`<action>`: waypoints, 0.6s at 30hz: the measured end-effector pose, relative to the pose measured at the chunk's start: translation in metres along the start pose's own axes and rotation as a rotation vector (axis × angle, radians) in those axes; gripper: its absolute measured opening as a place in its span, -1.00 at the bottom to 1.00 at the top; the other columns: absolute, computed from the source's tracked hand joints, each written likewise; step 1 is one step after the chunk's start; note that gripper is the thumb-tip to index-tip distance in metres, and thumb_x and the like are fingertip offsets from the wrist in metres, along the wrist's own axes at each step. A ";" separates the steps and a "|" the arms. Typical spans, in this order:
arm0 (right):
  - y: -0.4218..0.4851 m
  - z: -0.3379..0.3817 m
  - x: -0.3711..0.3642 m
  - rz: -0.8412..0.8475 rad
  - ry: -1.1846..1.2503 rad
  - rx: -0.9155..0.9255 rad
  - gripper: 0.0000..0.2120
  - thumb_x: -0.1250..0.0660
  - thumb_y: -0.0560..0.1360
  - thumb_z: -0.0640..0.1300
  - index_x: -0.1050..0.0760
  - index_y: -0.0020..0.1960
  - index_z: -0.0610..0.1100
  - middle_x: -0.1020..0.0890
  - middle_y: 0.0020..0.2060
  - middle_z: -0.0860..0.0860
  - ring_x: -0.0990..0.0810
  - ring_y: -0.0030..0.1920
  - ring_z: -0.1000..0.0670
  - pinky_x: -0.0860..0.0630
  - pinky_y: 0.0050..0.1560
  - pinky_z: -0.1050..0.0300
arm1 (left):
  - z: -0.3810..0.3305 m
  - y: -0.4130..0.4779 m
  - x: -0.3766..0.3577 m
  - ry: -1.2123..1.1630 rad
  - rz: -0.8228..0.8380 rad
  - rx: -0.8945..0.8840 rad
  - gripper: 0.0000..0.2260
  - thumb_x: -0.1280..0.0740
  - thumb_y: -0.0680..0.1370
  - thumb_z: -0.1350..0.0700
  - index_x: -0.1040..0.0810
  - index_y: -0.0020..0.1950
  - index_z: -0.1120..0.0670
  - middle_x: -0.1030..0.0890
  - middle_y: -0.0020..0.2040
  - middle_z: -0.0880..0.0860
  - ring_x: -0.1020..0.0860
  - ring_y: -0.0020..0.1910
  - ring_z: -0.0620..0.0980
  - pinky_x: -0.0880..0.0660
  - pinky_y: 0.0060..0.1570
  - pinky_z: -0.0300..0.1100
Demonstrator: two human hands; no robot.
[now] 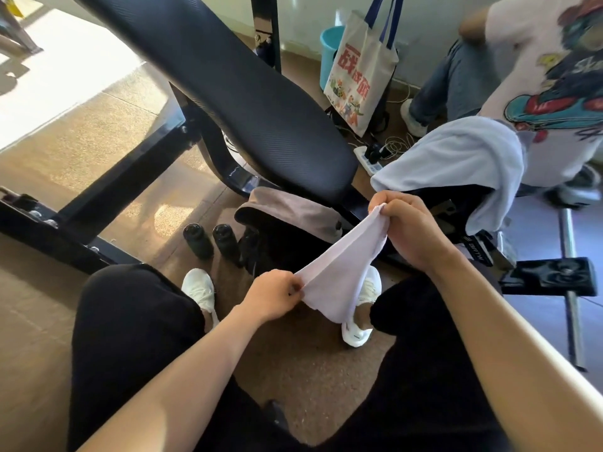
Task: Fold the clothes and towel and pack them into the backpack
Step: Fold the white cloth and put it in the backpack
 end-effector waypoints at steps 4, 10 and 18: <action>0.006 -0.020 0.047 -0.326 -0.046 -0.010 -0.81 -0.28 0.46 -0.16 -0.64 -0.24 -0.06 -0.59 -0.31 -0.04 -0.53 -0.24 0.02 -0.47 -0.16 0.15 | 0.020 -0.003 0.032 -0.060 -0.044 0.131 -0.88 -0.39 0.48 0.01 -0.62 -0.25 -0.04 -0.63 -0.31 -0.08 -0.59 -0.29 -0.11 -0.47 -0.20 -0.21; -0.001 -0.057 0.083 -0.565 -0.175 -0.025 -0.82 -0.28 0.65 -0.17 -0.64 -0.05 -0.06 -0.65 -0.17 0.03 -0.55 -0.12 0.08 -0.46 -0.03 0.15 | 0.044 -0.024 0.126 -0.318 -0.461 0.205 -0.77 -0.42 0.49 0.25 -0.54 -0.33 0.02 -0.53 -0.38 -0.07 -0.46 -0.36 -0.18 -0.33 -0.30 -0.29; 0.001 -0.087 0.056 -0.415 -0.253 -0.069 -0.89 -0.33 0.63 -0.20 -0.60 -0.05 -0.11 -0.64 -0.22 -0.01 -0.54 -0.18 0.06 -0.52 -0.06 0.12 | 0.064 -0.054 0.174 -0.616 -0.910 0.279 -0.93 -0.39 0.57 0.20 -0.66 0.01 0.09 -0.67 -0.07 -0.03 -0.62 -0.04 -0.04 -0.57 0.01 -0.20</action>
Point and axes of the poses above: each hand's wrist, its own y-axis towards the middle knuckle, its own x-axis out of the back of the hand, z = x × y, the point moved 9 cm from there along y, towards the middle knuckle
